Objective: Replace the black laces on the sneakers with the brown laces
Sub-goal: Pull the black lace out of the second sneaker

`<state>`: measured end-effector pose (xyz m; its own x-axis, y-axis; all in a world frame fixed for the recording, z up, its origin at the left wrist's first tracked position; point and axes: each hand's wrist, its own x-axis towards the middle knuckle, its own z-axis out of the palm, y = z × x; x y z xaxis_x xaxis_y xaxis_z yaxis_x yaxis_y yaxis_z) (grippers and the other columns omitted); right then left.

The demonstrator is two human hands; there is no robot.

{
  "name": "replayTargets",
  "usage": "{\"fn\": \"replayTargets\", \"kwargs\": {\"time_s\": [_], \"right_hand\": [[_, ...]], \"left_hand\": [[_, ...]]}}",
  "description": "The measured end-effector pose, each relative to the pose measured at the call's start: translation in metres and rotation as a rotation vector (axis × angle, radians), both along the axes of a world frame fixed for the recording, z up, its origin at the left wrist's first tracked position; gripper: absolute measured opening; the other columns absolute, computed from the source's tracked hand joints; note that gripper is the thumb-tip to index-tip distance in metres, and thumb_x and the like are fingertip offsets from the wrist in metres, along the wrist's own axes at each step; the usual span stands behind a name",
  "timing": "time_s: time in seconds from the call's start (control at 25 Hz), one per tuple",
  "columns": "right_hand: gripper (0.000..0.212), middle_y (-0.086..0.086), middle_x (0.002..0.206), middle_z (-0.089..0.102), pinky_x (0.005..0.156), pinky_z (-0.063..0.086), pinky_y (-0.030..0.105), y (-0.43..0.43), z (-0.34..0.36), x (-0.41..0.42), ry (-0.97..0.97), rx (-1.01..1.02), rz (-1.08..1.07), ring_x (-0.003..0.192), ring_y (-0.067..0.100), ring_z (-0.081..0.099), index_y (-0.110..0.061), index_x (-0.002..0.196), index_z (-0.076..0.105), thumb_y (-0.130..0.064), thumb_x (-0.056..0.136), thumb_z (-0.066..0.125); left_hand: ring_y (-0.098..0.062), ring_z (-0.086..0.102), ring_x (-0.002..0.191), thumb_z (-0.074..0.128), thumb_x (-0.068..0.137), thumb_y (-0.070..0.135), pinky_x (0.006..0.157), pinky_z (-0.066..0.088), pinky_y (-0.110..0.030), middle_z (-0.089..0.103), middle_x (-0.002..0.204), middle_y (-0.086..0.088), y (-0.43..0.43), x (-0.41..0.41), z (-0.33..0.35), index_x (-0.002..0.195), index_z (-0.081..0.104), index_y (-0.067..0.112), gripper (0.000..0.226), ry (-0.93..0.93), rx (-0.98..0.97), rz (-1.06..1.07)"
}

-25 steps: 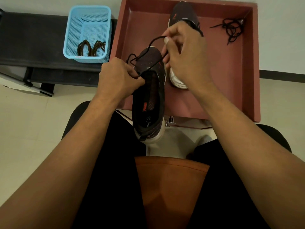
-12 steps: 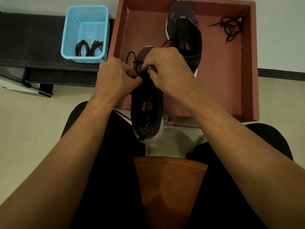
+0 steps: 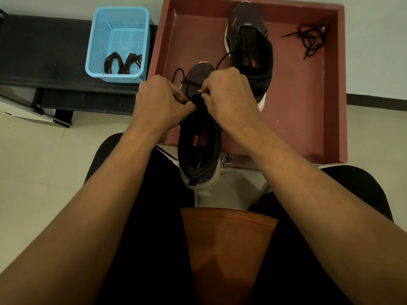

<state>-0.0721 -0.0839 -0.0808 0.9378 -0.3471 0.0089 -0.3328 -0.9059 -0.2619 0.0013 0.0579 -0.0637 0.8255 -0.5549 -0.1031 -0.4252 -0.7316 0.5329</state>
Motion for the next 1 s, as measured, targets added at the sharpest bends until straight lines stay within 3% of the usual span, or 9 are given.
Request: {"fn": "replayTargets", "kwargs": {"time_s": [0.16,0.4,0.56,0.68,0.84,0.92,1.0], "right_hand": [[0.018,0.007,0.108,0.071,0.085,0.057,0.034,-0.003,0.017,-0.002,-0.071,0.007,-0.008,0.095,0.022,0.070,-0.012,0.108,0.075,-0.020,0.103,0.059],[0.016,-0.007,0.088,0.073,0.076,0.058,0.025,-0.057,0.046,-0.024,-0.477,0.117,-0.250,0.075,0.007,0.067,-0.019,0.087,0.075,-0.030,0.089,0.064],[0.021,-0.019,0.086,0.065,0.074,0.050,0.006,-0.078,0.048,-0.034,-0.557,0.181,-0.372,0.067,-0.012,0.059,-0.022,0.094,0.076,-0.037,0.093,0.062],[0.021,-0.017,0.088,0.065,0.073,0.047,0.003,-0.092,0.047,-0.038,-0.570,0.164,-0.431,0.068,-0.011,0.058,-0.021,0.096,0.075,-0.036,0.094,0.061],[0.018,-0.009,0.102,0.073,0.086,0.056,0.022,-0.071,0.036,-0.033,-0.527,0.092,-0.263,0.091,0.002,0.065,-0.020,0.104,0.073,-0.026,0.091,0.061],[0.022,-0.005,0.106,0.076,0.087,0.057,0.025,-0.052,0.034,-0.022,-0.507,0.127,-0.105,0.094,0.007,0.068,-0.019,0.107,0.078,-0.018,0.092,0.062],[0.024,0.000,0.113,0.077,0.092,0.059,0.029,-0.035,0.028,-0.013,-0.328,0.174,0.065,0.100,0.013,0.071,-0.017,0.112,0.080,-0.014,0.094,0.064]], "left_hand": [[-0.015,0.071,0.085,0.079,0.082,0.035,0.089,0.060,-0.039,0.063,0.066,0.016,0.001,-0.001,0.001,0.088,0.083,0.020,0.016,0.013,0.003,0.002],[-0.022,0.072,0.095,0.080,0.080,0.037,0.090,0.060,-0.043,0.062,0.067,0.019,0.001,0.002,-0.002,0.087,0.083,0.023,0.016,0.030,0.010,0.014],[-0.006,0.067,0.074,0.081,0.082,0.033,0.079,0.057,-0.027,0.062,0.066,0.017,0.001,0.002,-0.002,0.091,0.084,0.020,0.016,0.030,0.013,0.032],[-0.009,0.068,0.075,0.082,0.082,0.032,0.081,0.057,-0.027,0.062,0.067,0.014,0.001,0.001,0.000,0.093,0.084,0.018,0.017,0.025,0.006,0.035],[-0.013,0.071,0.081,0.082,0.083,0.032,0.086,0.060,-0.034,0.064,0.070,0.012,0.000,0.001,0.001,0.093,0.083,0.017,0.018,0.030,0.018,0.023],[-0.014,0.071,0.082,0.082,0.083,0.033,0.088,0.061,-0.037,0.065,0.071,0.011,0.000,0.001,0.001,0.094,0.084,0.017,0.019,0.028,0.022,0.018],[-0.012,0.070,0.079,0.082,0.083,0.033,0.086,0.061,-0.036,0.066,0.072,0.011,0.000,0.002,0.001,0.094,0.083,0.017,0.020,0.032,0.028,0.022]]}}
